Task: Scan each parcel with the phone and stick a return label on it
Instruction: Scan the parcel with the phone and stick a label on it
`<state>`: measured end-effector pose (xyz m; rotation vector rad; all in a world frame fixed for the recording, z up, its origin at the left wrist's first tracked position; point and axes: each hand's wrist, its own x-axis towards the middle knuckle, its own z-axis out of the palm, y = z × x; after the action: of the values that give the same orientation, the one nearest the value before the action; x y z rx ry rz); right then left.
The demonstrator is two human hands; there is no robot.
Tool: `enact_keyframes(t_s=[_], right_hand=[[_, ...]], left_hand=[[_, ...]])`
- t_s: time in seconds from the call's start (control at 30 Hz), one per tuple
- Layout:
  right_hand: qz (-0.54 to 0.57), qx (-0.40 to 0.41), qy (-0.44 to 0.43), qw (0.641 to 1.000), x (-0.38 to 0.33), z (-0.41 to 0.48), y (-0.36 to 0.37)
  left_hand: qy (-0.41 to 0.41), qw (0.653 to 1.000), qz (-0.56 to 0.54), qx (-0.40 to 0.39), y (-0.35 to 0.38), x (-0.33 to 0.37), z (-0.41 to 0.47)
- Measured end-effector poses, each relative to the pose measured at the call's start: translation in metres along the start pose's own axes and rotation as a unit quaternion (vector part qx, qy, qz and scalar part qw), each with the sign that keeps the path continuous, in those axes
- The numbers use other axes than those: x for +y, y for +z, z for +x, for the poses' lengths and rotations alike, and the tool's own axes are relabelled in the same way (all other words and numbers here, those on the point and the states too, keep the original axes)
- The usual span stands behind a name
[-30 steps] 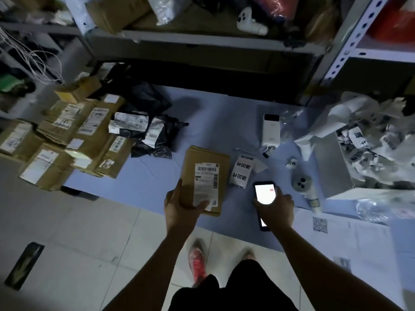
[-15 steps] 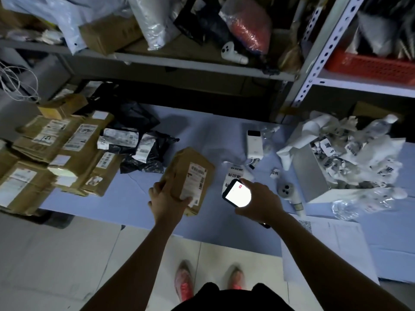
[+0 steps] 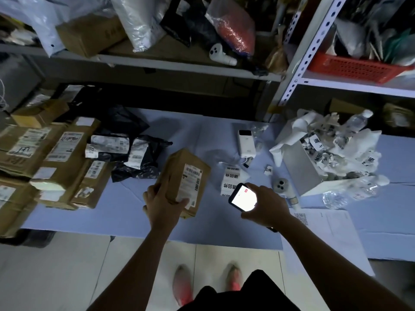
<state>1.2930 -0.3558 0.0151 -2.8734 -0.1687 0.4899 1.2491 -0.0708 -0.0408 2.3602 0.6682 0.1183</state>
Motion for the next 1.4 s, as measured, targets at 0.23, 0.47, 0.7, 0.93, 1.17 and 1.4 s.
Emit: enact_keyframes(t_s=[0.23,0.47,0.7,0.93,1.17,1.4], right_hand=[[0.103,0.026,0.141,0.984,0.023,0.005,0.04],[0.072,0.023,0.217,0.973,0.051,0.037,0.078],[0.01,-0.009,0.22,0.975,0.063,0.068,0.088],[0.632,0.051,0.254,0.73,0.008,0.121,0.055],[0.721,-0.062,0.131,0.678,0.002,0.143,0.025],[0.64,-0.094,-0.044,0.761,0.015,0.112,0.011]], left_hand=[[-0.029,0.994,-0.089,-0.063,0.012,0.009,0.015],[-0.032,0.998,0.038,-0.043,0.034,0.043,0.015],[0.063,0.994,0.085,0.002,0.052,0.105,0.033],[0.012,0.988,-0.046,-0.146,0.071,0.134,0.044],[-0.142,0.938,-0.272,-0.159,0.076,0.162,0.052],[-0.049,0.866,-0.454,-0.204,0.054,0.163,0.077]])
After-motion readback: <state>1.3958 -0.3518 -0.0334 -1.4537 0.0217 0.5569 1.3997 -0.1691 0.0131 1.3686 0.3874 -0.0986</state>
